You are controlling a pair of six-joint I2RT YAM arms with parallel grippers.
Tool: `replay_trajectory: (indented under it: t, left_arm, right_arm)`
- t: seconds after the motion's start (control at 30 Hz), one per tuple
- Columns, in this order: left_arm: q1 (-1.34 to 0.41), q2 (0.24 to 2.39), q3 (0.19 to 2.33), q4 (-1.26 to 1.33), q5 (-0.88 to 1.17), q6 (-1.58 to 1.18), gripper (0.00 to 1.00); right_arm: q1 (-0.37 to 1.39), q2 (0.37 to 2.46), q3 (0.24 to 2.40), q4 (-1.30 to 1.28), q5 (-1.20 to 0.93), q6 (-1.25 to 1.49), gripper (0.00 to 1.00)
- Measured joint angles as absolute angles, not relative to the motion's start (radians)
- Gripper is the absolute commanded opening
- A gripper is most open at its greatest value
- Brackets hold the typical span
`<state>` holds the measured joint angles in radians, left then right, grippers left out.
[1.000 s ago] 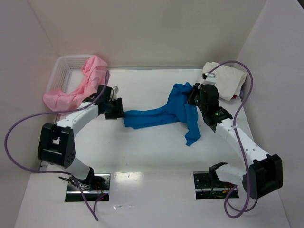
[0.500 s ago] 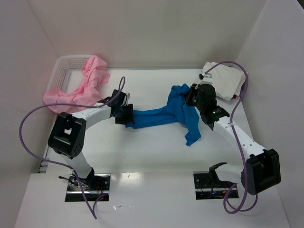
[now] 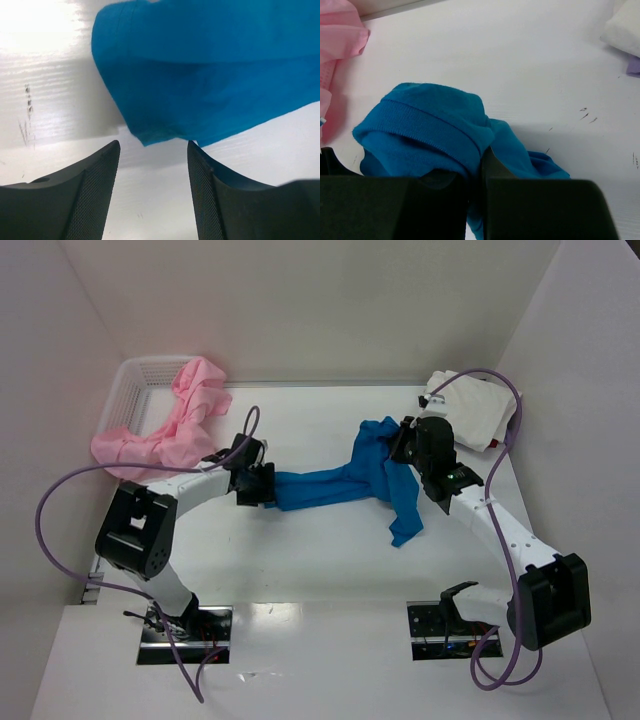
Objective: Fold and stack the t-shirts
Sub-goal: Flatten out the tshirt
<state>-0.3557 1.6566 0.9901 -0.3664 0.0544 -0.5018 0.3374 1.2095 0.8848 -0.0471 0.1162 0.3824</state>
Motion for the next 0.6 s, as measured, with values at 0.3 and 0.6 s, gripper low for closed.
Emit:
replay_trajectory:
  t: [0.3, 0.6]
  left_arm:
    - [-0.355, 1.720, 0.995, -0.282, 0.079, -0.500, 0.51]
    - [-0.355, 1.746, 1.003, -0.270, 0.091, -0.497, 0.00]
  right_arm:
    - [0.337, 1.209, 0.885, -0.048, 0.117, 0.381, 0.11]
    - [0.337, 1.209, 0.885, -0.048, 0.117, 0.381, 0.11]
